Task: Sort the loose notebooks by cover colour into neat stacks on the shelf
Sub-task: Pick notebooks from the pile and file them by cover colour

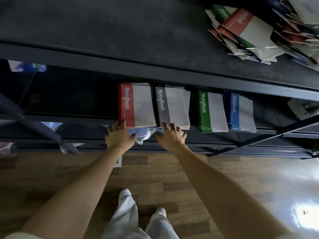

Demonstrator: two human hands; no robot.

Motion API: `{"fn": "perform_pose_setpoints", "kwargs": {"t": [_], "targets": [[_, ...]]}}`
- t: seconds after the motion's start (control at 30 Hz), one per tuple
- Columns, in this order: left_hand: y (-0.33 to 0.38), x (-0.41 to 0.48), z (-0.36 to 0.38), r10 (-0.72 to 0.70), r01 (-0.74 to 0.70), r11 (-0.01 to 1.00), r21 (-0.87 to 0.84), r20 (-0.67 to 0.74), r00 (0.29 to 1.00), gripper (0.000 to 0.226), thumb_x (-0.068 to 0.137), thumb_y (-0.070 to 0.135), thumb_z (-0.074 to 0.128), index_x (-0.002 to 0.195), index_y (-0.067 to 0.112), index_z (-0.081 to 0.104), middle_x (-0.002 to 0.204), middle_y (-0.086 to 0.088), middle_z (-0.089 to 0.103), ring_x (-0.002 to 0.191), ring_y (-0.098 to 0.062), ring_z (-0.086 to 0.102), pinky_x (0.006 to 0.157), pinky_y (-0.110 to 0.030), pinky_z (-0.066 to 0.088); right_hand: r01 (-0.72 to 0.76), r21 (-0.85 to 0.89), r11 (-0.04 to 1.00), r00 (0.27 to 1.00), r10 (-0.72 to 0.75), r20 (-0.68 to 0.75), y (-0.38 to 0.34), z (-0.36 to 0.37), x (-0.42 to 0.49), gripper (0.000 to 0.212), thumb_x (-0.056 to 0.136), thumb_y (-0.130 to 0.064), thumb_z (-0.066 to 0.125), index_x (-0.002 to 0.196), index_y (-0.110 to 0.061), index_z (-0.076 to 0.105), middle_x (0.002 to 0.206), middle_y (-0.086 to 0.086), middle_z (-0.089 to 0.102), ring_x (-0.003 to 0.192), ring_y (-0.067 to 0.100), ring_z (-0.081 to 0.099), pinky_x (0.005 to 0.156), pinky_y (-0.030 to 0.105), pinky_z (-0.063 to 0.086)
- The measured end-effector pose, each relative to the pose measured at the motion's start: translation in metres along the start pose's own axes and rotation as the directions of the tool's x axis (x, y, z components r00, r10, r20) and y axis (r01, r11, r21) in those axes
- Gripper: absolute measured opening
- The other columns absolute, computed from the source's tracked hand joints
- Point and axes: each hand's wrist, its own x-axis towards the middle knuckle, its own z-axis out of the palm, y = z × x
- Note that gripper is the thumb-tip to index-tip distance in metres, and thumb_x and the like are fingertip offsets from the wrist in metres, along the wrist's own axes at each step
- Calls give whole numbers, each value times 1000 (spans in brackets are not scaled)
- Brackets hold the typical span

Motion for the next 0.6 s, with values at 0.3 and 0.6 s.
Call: {"fn": "perform_pose_setpoints", "kwargs": {"t": [0.3,0.6], "targets": [[40,-88,18,119,-110,958,265,-20,993,74,86,64,42,144,22,24,147,-12,23,135,-33,26,102,-46,34,61,-111,992,998,-60,10,65,2,-54,64,92,-56,40,147,-30,20,154,7,17,141,33,16,109,62,13],[158,-181,-3,229,-193,960,204,-173,958,72,87,62,45,144,22,30,150,-9,22,136,-31,24,102,-45,33,85,-68,994,984,-95,-148,172,-54,-140,65,92,-54,42,147,-24,23,150,9,23,139,33,21,108,60,19]]}}
